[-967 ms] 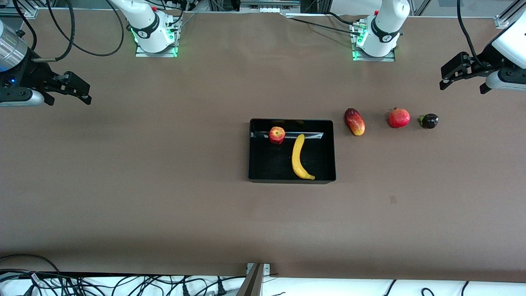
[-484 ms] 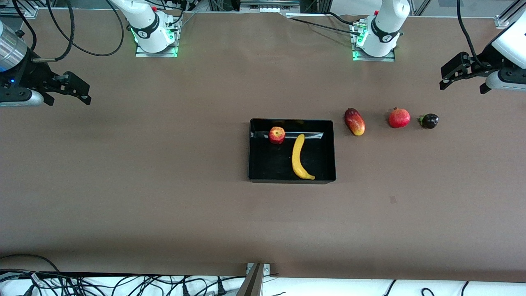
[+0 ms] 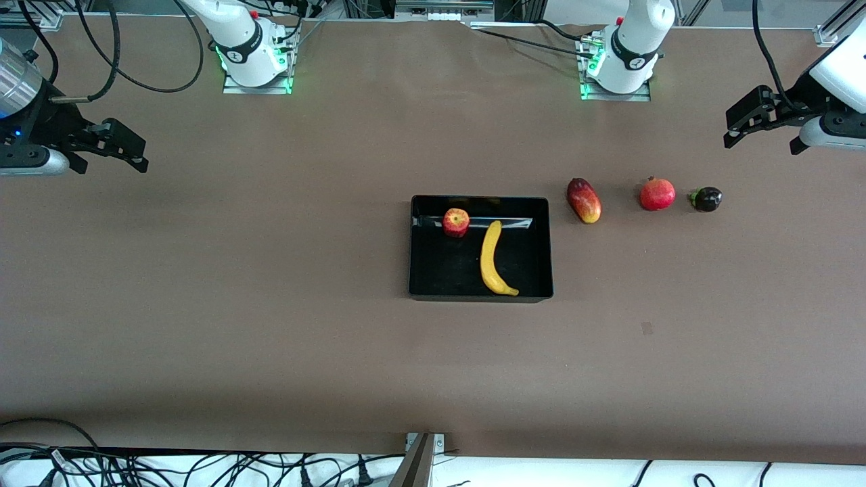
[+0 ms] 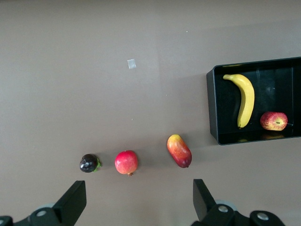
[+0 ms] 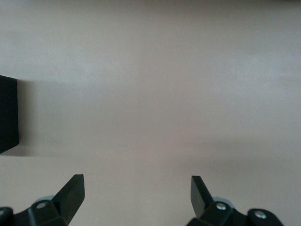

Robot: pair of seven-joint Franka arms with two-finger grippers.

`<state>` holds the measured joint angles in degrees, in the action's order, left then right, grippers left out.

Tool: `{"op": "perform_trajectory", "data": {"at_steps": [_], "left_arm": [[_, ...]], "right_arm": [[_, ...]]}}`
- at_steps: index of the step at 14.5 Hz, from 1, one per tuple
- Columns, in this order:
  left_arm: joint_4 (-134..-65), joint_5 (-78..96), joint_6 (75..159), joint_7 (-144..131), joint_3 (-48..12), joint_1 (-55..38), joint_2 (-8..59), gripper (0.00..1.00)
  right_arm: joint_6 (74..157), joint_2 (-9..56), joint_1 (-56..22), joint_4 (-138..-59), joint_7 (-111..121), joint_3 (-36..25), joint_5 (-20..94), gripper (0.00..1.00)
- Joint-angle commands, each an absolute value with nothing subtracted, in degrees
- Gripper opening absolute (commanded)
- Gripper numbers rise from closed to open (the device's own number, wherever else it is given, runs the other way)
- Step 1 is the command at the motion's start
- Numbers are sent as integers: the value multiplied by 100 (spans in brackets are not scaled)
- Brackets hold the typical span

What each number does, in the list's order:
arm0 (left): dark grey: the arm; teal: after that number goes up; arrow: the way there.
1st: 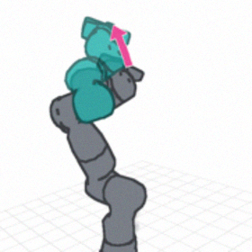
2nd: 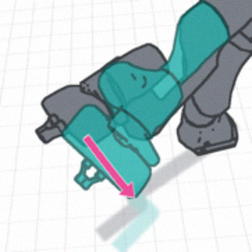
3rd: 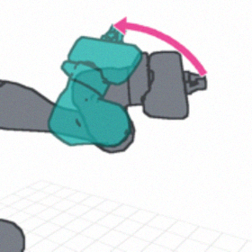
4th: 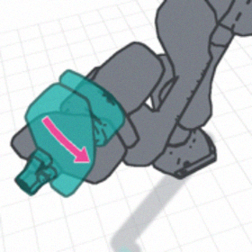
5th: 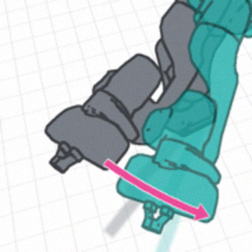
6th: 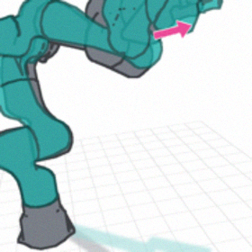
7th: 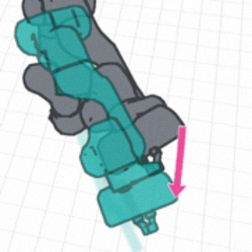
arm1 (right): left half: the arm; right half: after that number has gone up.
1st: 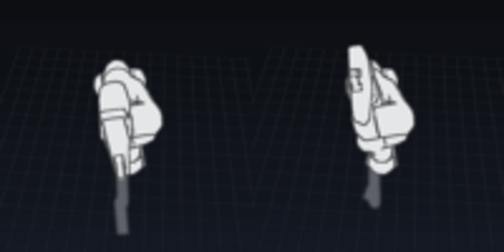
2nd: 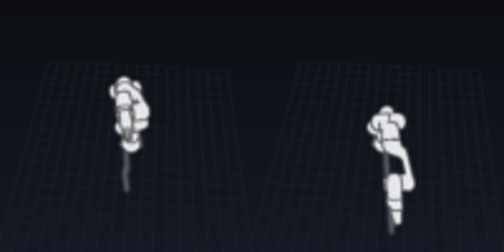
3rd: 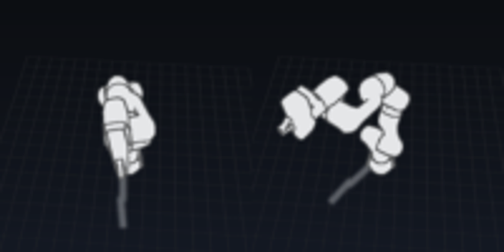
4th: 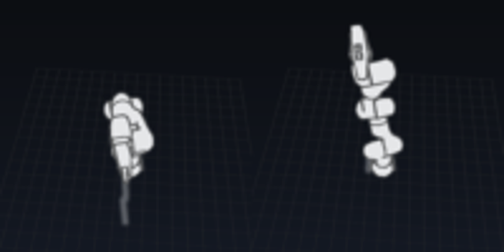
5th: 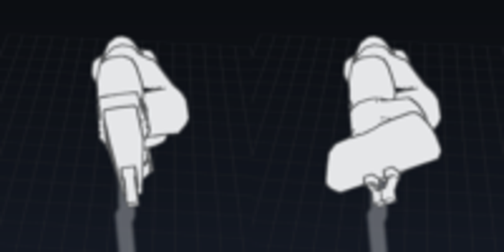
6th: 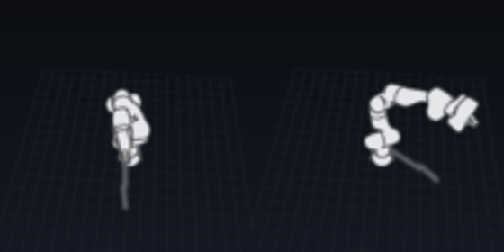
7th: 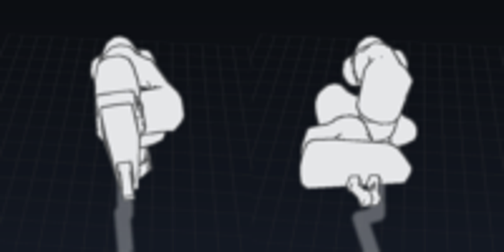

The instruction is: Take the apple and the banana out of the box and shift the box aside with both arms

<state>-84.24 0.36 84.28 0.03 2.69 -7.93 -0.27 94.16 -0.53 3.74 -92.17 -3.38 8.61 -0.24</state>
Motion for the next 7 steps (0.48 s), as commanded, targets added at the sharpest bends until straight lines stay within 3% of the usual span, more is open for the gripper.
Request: {"op": "perform_trajectory", "data": {"at_steps": [1,7], "left_arm": [[-8561,53,8455,-44,281,-809,-132,100],[-8499,62,8508,-1102,133,-992,174,100]], "right_arm": [[9431,9,431,-9132,-325,853,-79,100],[9475,18,431,-9132,-316,844,-105,100]]}}
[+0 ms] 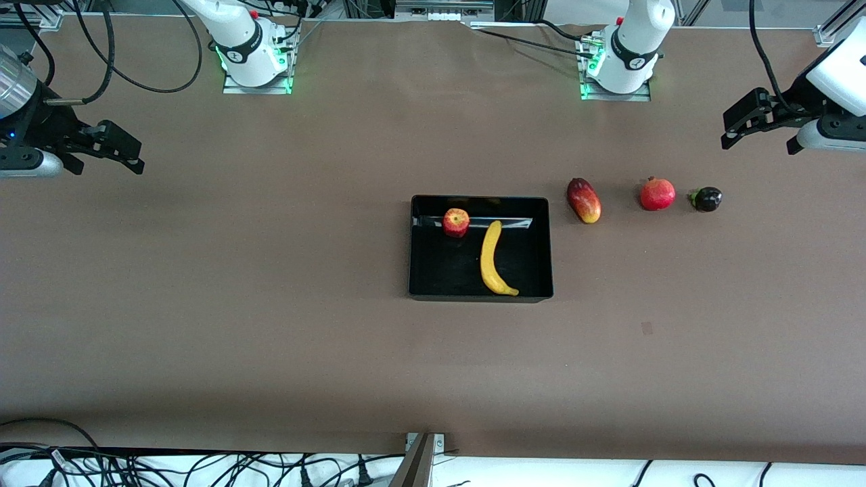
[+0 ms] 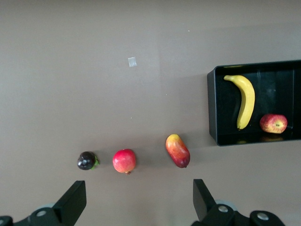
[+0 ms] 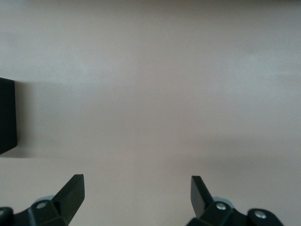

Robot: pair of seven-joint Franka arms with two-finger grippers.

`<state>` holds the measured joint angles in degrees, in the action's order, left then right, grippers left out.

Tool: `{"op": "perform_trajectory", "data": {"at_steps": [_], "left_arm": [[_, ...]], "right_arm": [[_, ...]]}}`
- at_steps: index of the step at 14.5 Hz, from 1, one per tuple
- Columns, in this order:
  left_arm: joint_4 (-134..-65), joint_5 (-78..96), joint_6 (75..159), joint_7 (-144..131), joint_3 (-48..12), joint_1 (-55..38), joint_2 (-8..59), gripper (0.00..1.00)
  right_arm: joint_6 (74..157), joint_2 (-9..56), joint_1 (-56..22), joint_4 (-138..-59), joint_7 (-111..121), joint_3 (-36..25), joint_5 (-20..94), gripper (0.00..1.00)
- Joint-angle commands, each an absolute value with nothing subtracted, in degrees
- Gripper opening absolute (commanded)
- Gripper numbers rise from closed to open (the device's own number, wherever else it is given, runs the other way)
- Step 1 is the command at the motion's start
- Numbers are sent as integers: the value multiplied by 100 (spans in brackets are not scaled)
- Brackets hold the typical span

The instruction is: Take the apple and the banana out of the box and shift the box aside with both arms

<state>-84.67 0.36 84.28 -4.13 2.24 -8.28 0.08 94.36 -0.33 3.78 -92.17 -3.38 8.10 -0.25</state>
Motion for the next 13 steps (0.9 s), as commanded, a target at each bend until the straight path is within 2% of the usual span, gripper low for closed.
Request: {"op": "perform_trajectory", "data": {"at_steps": [1,4,8,13], "left_arm": [[-8482,53,8577,-1847,10,-1080,367,100],[-8473,-123,9359,-3739,-246,-1554,921,100],[-8508,-9,10027,-4593,-246,-1976,1606,100],[-8534,114,11274,-6026,-659,-2143,2731,100]], "right_arm": [[9457,9,431,-9132,-316,844,-105,100],[9440,9,431,-9132,-308,844,-105,100],[9404,-9,422,-9132,-299,852,-105,100],[9404,-9,422,-9132,-290,853,-105,100]]}}
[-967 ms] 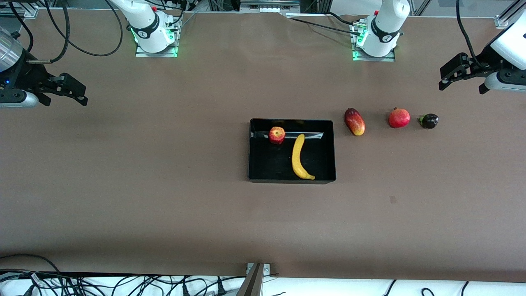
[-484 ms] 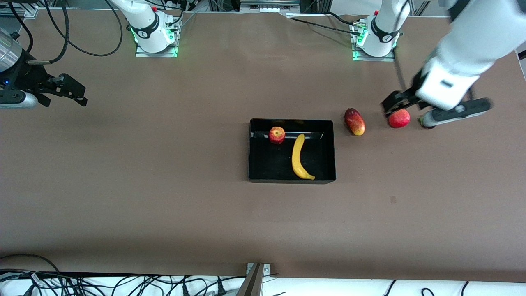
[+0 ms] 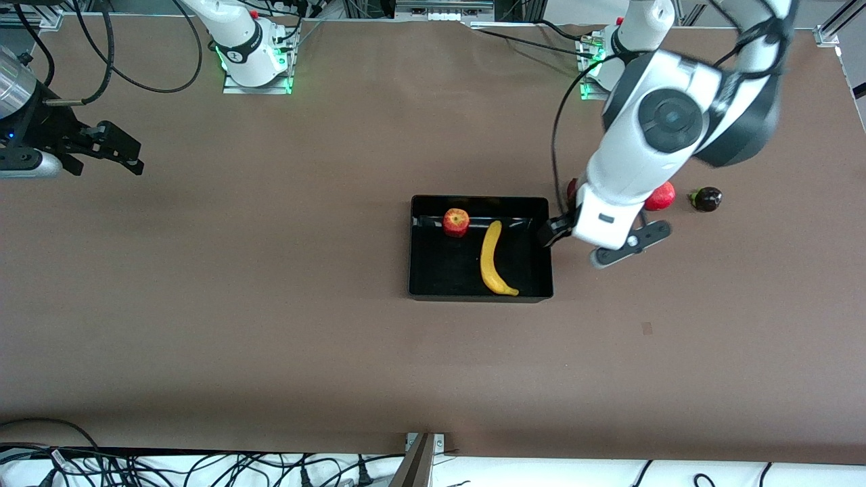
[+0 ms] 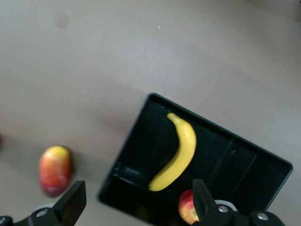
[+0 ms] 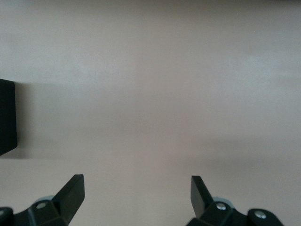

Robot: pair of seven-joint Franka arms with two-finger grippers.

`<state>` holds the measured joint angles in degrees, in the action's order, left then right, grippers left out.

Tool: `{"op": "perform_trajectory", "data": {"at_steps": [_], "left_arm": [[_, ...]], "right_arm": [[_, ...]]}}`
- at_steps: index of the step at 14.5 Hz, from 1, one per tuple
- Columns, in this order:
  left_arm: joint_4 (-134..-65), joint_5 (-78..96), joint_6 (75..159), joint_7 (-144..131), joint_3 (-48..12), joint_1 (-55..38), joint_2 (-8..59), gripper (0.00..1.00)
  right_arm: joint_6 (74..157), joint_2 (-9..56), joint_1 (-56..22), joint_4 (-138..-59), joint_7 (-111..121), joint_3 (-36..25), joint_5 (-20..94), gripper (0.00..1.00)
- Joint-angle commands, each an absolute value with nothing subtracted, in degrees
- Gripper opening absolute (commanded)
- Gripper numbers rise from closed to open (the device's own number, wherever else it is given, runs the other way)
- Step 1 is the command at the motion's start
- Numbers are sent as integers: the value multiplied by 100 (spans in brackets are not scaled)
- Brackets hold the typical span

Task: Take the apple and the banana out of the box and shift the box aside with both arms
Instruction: 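Reach the left gripper into the black box and grasp the red apple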

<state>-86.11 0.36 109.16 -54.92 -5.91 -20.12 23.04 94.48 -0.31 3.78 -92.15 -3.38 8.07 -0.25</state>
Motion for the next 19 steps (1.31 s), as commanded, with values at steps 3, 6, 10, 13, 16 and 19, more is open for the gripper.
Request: {"op": "perform_trajectory", "data": {"at_steps": [3,6,10,13,16,19], "left_arm": [[-8534,35,11925,-6801,-659,-2574,3373,100],[-8543,-26,12295,-7171,-659,-2961,3805,100],[-8552,-26,12541,-7320,-659,-3251,4148,100],[-8718,-35,12796,-7487,-659,-3366,4236,100],[-8938,-35,12964,-7681,-668,-3454,4228,100],[-9070,-35,12990,-7725,-694,-3472,4228,100]], "right_arm": [[9404,-9,422,-9132,-299,844,-105,100],[9404,-9,422,-9132,-299,852,-105,100],[9404,-9,422,-9132,-299,844,-105,100],[9404,-9,422,-9132,-299,844,-105,100],[9404,-9,422,-9132,-299,844,-105,100],[9404,-9,422,-9132,-299,844,-105,100]]}}
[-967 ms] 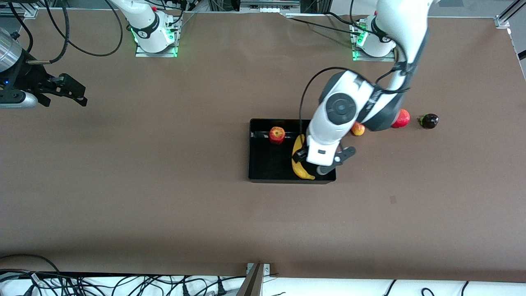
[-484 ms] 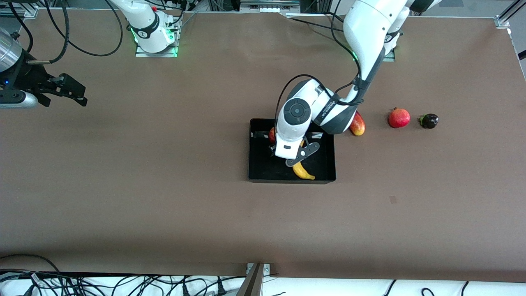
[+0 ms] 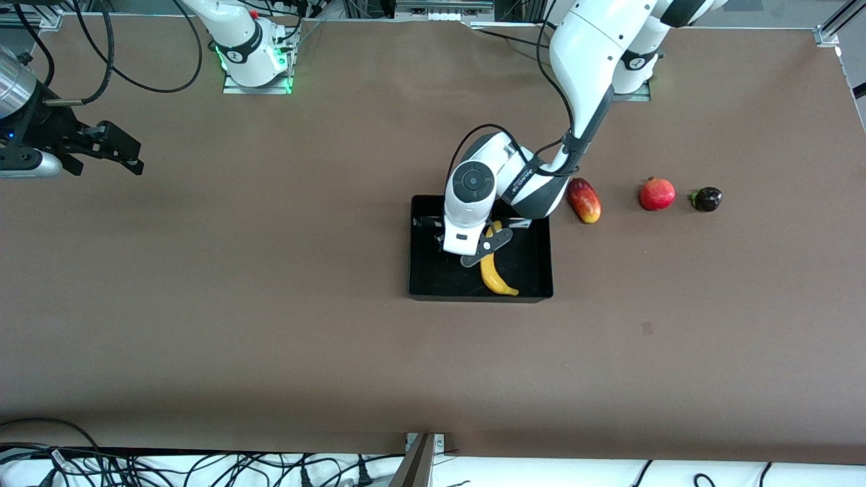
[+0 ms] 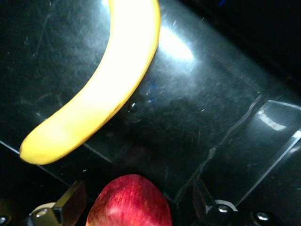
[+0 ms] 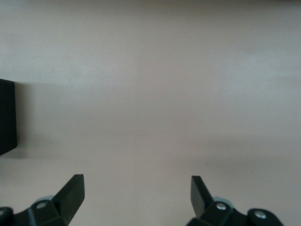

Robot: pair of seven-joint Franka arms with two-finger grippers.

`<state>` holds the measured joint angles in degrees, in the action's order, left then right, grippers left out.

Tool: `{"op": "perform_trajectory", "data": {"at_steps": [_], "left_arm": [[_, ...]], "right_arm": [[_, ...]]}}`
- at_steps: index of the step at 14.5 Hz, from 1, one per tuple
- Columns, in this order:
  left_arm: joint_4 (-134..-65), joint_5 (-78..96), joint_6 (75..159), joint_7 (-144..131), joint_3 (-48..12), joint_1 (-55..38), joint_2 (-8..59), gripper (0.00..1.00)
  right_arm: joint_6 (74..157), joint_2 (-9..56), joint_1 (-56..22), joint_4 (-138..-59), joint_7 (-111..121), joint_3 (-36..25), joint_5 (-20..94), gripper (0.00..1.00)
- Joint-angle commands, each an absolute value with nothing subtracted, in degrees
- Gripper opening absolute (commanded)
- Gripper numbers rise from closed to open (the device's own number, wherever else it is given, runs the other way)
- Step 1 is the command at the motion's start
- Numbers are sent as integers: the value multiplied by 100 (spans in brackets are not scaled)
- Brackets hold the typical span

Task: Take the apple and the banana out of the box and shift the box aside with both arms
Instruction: 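Reach the left gripper into the black box and grasp the red apple, then carry the red apple out of the box and set it on the table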

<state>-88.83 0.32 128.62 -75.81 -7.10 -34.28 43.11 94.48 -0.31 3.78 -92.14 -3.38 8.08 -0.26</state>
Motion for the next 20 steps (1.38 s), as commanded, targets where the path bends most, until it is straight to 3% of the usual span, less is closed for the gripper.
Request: {"op": "perform_trajectory", "data": {"at_steps": [1,6,8,10,11,15,20], "left_arm": [[-9123,-35,13042,-7752,-703,-3480,4228,100],[-9228,-35,13069,-7883,-835,-3480,4227,97],[-9229,-35,13061,-7945,-852,-3472,4227,67],[-9229,-44,13061,-7937,-853,-3472,4227,14],[-9229,-79,13061,-7902,-861,-3463,4228,0],[-9150,-97,12807,-7640,-861,-3271,4009,0],[-8703,-62,11463,-5736,-1221,-1656,3253,0]], "right_arm": [[9404,-9,422,-9132,-299,844,-105,100],[9396,-9,422,-9132,-299,844,-105,100],[9396,-9,422,-9132,-299,844,-105,100],[9396,-9,422,-9132,-299,844,-105,100],[9396,-9,422,-9132,-299,844,-105,100],[9396,-9,422,-9132,-299,844,-105,100],[9396,-9,422,-9132,-299,844,-105,100]]}}
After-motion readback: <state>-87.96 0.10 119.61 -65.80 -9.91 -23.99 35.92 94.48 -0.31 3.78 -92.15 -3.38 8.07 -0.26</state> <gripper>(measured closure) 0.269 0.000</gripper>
